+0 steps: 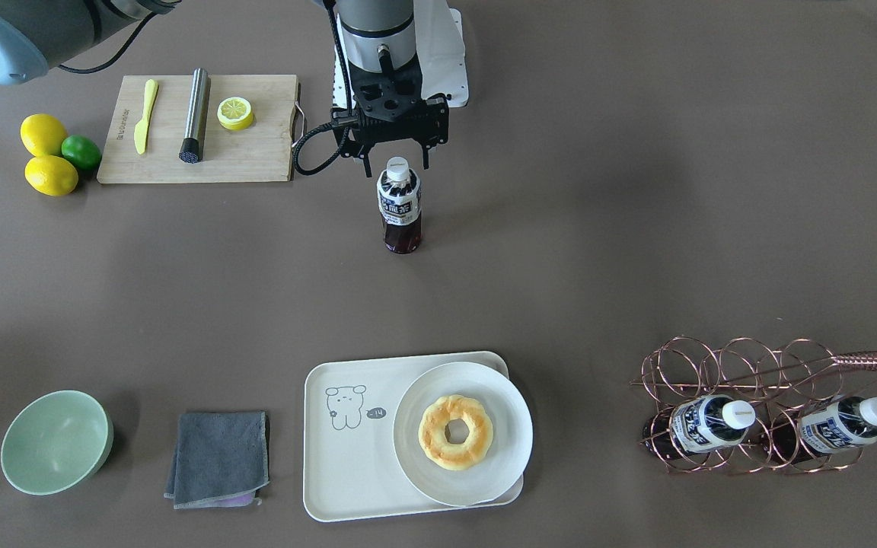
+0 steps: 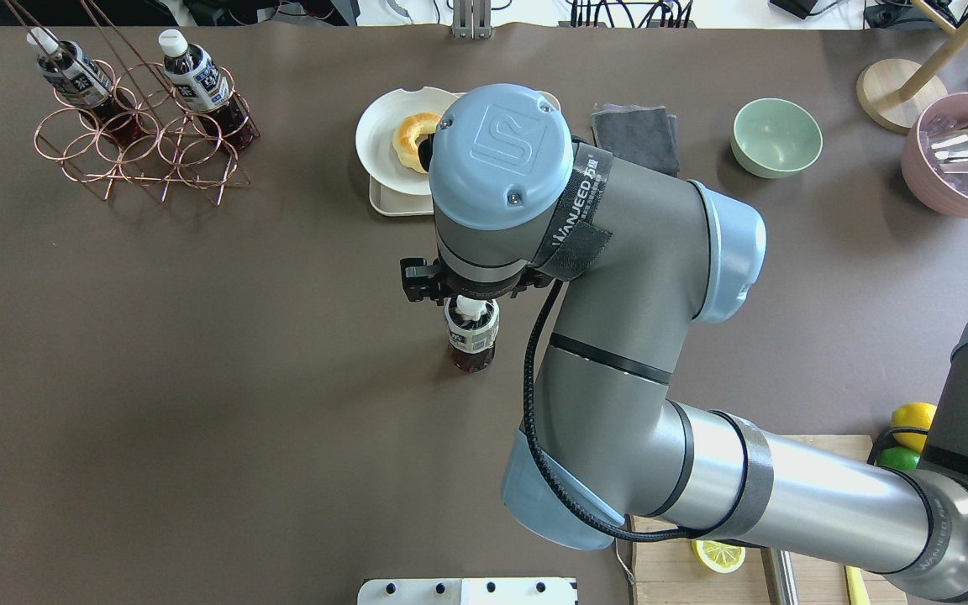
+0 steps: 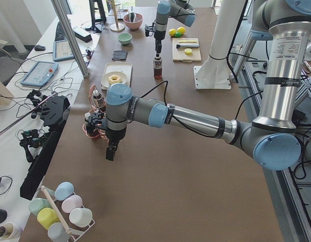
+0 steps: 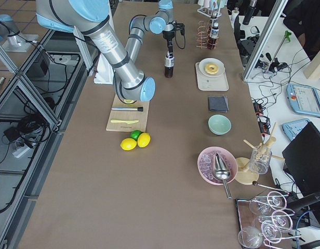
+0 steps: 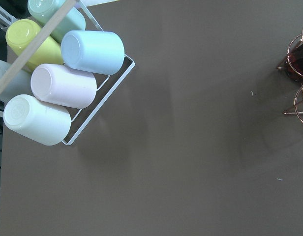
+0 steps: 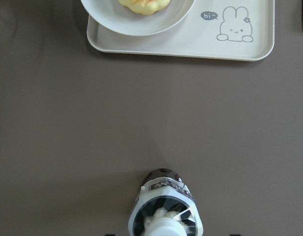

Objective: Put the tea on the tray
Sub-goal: 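Lower the right gripper onto the tea bottle and grasp it, then lift the bottle with the right gripper and lower it onto the tray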

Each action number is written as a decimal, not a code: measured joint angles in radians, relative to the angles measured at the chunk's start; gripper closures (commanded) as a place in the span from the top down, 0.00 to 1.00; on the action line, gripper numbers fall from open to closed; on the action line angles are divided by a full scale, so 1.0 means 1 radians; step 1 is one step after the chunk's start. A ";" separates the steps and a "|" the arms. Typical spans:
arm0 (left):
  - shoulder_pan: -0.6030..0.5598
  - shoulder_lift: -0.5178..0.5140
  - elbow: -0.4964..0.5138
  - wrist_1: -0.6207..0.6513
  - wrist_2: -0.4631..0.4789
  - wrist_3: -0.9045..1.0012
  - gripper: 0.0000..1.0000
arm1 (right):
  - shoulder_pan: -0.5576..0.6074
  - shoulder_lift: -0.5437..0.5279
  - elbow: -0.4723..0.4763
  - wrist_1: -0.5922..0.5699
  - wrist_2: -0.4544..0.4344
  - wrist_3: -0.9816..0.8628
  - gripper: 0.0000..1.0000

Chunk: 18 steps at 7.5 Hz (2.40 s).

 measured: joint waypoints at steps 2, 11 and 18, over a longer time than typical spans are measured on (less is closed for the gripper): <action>0.000 -0.007 0.009 -0.002 0.000 0.000 0.98 | 0.000 -0.001 -0.014 0.021 0.000 0.001 0.81; 0.000 -0.009 0.011 -0.003 0.000 0.000 0.98 | -0.017 -0.012 -0.008 0.017 0.001 0.080 0.11; 0.000 -0.015 0.012 -0.002 0.000 -0.001 0.98 | 0.104 -0.004 0.015 0.013 0.028 0.051 0.00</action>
